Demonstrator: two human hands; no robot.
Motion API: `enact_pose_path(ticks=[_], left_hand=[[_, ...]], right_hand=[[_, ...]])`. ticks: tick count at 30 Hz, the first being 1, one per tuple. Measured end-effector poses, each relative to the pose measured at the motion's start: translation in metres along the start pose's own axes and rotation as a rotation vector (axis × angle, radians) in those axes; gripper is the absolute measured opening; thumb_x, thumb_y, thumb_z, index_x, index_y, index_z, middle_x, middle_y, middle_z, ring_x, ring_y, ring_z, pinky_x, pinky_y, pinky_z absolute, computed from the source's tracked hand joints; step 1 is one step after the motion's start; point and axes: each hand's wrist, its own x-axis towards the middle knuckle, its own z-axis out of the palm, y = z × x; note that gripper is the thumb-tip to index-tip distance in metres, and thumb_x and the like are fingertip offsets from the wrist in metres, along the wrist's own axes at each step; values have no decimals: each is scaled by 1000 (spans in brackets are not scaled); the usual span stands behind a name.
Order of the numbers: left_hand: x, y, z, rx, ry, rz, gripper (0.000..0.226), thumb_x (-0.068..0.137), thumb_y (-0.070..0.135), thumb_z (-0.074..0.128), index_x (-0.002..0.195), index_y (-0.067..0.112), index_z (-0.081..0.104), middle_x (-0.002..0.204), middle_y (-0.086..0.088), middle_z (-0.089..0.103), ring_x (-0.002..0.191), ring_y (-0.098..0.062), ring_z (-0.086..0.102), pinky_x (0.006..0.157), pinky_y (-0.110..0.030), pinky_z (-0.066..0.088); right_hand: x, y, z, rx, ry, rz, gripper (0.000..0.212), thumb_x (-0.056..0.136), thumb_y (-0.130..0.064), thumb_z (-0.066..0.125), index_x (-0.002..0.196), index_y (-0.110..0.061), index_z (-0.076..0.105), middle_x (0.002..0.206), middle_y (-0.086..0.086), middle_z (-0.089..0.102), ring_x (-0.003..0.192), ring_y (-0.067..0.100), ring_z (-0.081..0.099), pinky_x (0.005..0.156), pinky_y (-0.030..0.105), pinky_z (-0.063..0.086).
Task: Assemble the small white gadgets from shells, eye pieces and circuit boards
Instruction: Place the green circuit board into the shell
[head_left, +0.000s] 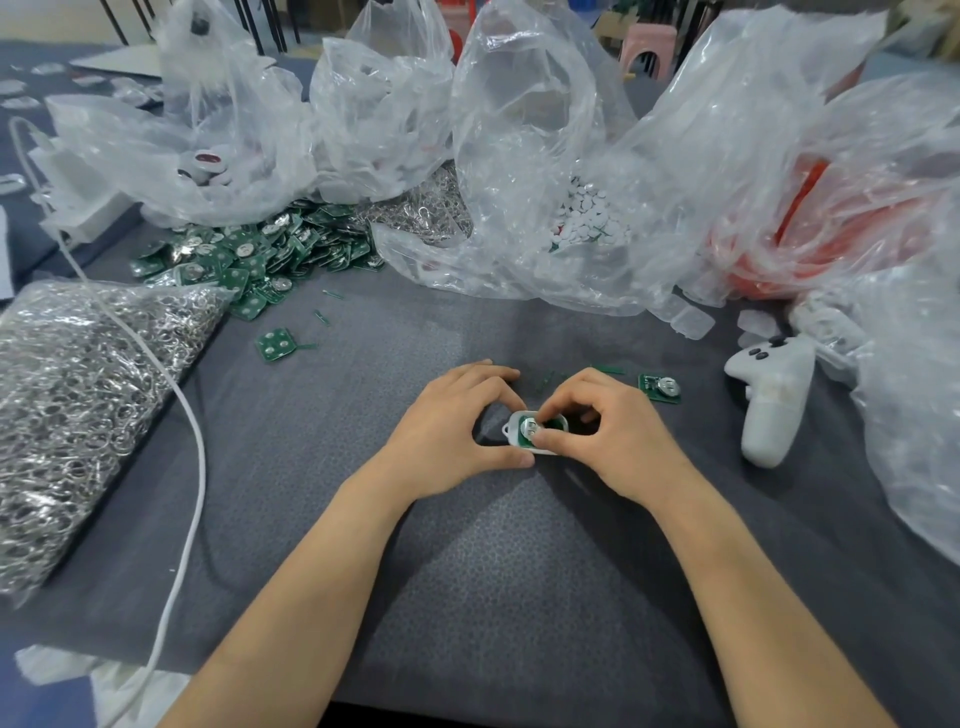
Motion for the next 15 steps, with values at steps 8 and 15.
enact_pose_path(ticks=[8, 15], left_hand=[[-2, 5, -5, -122, -53, -78, 75, 72, 49, 77, 136, 29, 43, 141, 12, 45, 133, -3, 35, 108, -22, 28], [50, -43, -89, -19, 291, -238, 39, 89, 23, 64, 126, 14, 56, 125, 0, 62, 115, -13, 56, 94, -19, 37]], right_hand=[[-1, 1, 0, 34, -13, 40, 15, 70, -26, 83, 78, -29, 69, 88, -9, 61, 87, 5, 56, 77, 19, 42], [-3, 3, -2, 91, -50, 43, 14, 72, -28, 81, 77, -34, 69, 90, -15, 62, 87, 2, 57, 76, 15, 41]])
